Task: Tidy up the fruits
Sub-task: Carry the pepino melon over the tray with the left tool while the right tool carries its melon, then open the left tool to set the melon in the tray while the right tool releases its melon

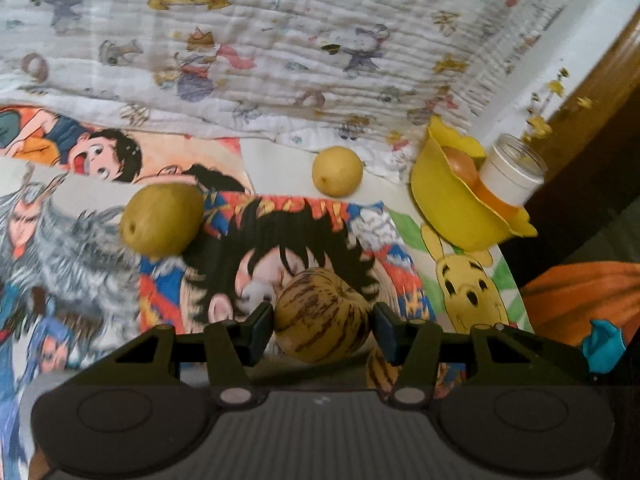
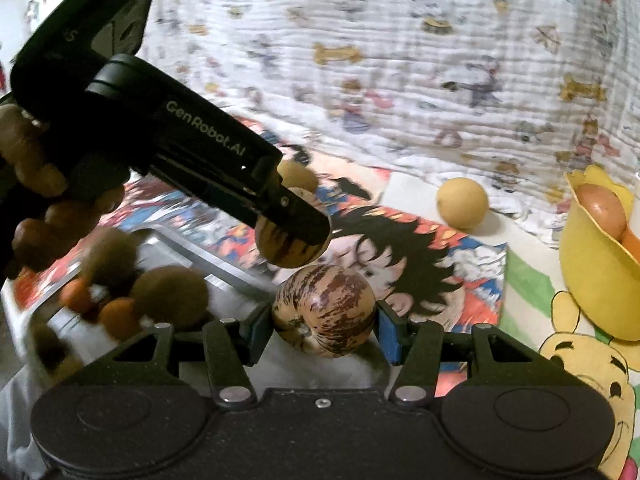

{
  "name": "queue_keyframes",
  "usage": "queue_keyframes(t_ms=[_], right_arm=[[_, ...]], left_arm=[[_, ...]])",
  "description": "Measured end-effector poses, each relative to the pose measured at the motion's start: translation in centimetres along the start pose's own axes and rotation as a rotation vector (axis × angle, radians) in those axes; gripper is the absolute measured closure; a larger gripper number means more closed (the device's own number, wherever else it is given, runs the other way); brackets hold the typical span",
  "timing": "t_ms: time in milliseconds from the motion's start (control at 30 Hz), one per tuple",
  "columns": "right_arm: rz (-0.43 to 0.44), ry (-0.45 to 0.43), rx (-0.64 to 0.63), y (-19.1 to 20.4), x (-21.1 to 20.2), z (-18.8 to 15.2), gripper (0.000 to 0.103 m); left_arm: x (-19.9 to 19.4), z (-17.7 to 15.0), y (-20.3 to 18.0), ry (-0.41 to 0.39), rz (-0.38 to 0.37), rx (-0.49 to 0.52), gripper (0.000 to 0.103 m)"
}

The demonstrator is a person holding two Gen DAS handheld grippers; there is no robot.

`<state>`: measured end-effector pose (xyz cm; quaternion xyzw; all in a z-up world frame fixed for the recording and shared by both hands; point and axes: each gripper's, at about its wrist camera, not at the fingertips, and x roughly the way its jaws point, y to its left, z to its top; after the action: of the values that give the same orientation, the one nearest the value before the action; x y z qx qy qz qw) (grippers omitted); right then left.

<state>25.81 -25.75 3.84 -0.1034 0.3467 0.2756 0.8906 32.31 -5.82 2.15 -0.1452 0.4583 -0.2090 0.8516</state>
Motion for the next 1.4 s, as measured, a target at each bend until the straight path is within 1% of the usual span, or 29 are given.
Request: queue_keyframes(t_ms=[300,433,567,733,900,1067,1300,1400], right_arm=[[0.054,0.032,-0.046,3.1,-3.5,-2.8,0.047],[0.072,0.042,-0.067,4.4,-4.6,-3.9,0.047],[0.084,0.049,-0.077,5.3,-5.2,-4.9,0.047],[0.098,0.059,-0.084,5.9,-5.2,-5.6,0.047],[0.110,0.064,-0.099,6.2,-5.0,-6.2,0.047],[0.103,0.066,-0.108,6.2,-4.9,-6.6,0.047],[0.093,0.068,-0.119,5.8,-5.0,-7.1,0.047],[0.087,0.065,-0.127,5.8,-5.0,-7.2,0.047]], left_arm=[[-4.3,-4.4,-1.1,-0.040,-0.037,0.038,0.046],[-6.1,-6.9,-1.6,-0.055,-0.052,0.061,0.046],[-6.9,-9.1,-1.6,-0.053,-0.060,0.067,0.046],[-7.1,-11.2,-1.2,-0.053,-0.051,0.065,0.046],[-7.4,-12.5,-1.4,-0.052,-0.033,0.100,0.045],[-7.2,-13.6,-1.7,-0.041,-0.003,0.140,0.045],[-7.3,-14.4,-1.7,-0.032,0.028,0.176,0.045],[-7.2,-14.7,-2.0,-0.027,0.044,0.207,0.045]])
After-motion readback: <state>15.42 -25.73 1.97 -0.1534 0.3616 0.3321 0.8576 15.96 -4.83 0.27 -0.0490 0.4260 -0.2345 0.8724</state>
